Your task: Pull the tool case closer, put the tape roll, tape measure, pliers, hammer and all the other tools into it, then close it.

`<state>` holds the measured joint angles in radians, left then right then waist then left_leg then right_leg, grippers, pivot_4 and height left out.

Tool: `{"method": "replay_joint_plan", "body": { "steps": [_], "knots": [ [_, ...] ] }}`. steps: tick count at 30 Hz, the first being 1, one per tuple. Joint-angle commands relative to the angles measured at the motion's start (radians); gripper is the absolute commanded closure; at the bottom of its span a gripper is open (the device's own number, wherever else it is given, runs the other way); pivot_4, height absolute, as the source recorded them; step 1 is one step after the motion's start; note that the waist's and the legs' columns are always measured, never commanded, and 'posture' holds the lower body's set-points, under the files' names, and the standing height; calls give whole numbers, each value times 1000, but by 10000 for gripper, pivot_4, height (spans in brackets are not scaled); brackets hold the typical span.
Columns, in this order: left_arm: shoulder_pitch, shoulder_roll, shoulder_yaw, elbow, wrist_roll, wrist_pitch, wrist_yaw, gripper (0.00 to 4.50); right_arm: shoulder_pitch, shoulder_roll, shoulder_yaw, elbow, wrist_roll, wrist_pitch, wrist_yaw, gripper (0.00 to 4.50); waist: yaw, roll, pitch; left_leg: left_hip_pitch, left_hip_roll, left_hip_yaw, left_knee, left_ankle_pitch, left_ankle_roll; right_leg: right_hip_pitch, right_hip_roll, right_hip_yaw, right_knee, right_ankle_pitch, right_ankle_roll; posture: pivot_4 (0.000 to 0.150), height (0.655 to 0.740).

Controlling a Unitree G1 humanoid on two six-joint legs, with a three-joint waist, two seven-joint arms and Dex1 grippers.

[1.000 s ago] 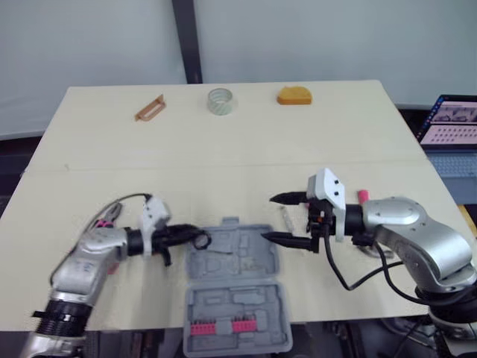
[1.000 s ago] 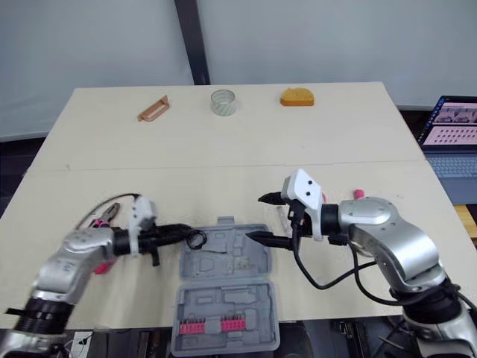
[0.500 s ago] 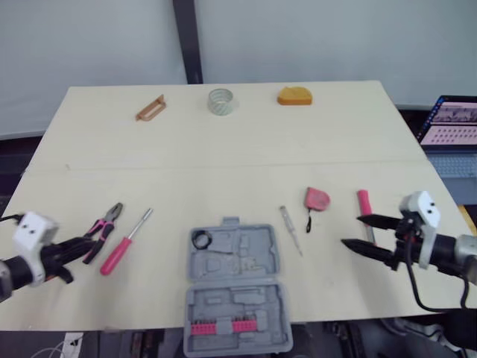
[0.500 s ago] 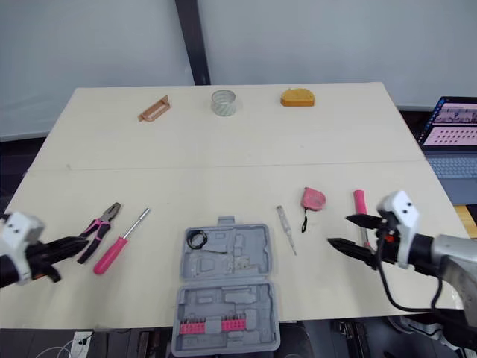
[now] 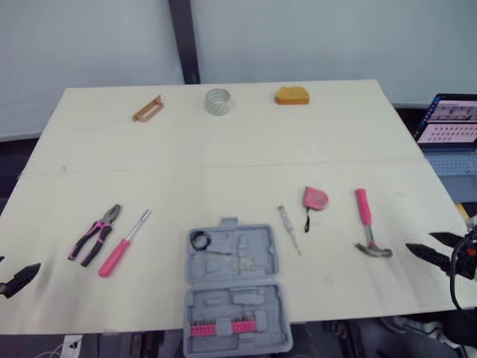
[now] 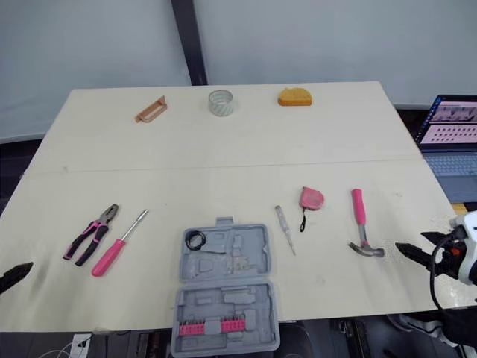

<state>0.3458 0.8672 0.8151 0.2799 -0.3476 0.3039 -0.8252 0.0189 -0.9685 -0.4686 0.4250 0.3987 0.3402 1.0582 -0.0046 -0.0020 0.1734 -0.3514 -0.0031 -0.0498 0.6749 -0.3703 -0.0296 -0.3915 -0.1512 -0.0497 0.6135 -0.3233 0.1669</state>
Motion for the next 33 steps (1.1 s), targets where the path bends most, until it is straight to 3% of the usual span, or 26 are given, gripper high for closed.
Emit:
{"method": "replay_joint_plan", "body": {
  "steps": [1,7,12,16,21,25,31,33],
  "knots": [
    [20,-10,35,-14,-9,-17,15,230,-24,1,10,54,-16,-56,16,0,0,0,0,0,0,0,0,0,0,0,0,0,0,0,0,1500,7400],
    [19,-17,2,-71,-7,-11,23,230,-57,41,3,2,19,-32,-5,0,2,0,0,0,0,1,1,0,0,0,0,0,0,0,0,1500,7400],
    [-27,-24,-83,-189,-33,29,3,230,-41,96,-15,-253,126,123,-55,0,4,0,0,0,1,0,2,-1,-1,0,0,0,1,0,0,1500,7400],
    [-98,-49,-208,-337,-65,93,2,230,-40,182,57,-514,164,249,-185,0,5,0,0,-1,1,-1,5,-2,-2,0,0,0,3,0,0,1500,7400],
    [-216,-71,-383,-492,-92,158,-3,230,-108,320,190,-676,75,379,-466,0,3,0,0,-1,1,-1,6,-2,-3,-1,0,0,6,0,0,1500,7400],
    [-314,-86,-519,-570,-101,170,-25,230,-155,434,237,-737,47,494,-642,0,3,0,0,-1,1,-1,7,-2,-3,-2,0,0,7,0,0,1500,7400],
    [-457,-145,-721,-629,-91,158,-65,230,-191,528,286,-753,7,552,-761,0,1,0,0,-1,0,-1,7,-2,-3,-2,0,0,7,0,0,1500,7400],
    [-489,-160,-758,-617,-86,152,-78,0,-194,534,301,-745,-11,554,-777,5735,0,0,0,-1,0,-1,7,-2,-3,-3,0,0,8,0,0,1500,7400]
  ]
}}
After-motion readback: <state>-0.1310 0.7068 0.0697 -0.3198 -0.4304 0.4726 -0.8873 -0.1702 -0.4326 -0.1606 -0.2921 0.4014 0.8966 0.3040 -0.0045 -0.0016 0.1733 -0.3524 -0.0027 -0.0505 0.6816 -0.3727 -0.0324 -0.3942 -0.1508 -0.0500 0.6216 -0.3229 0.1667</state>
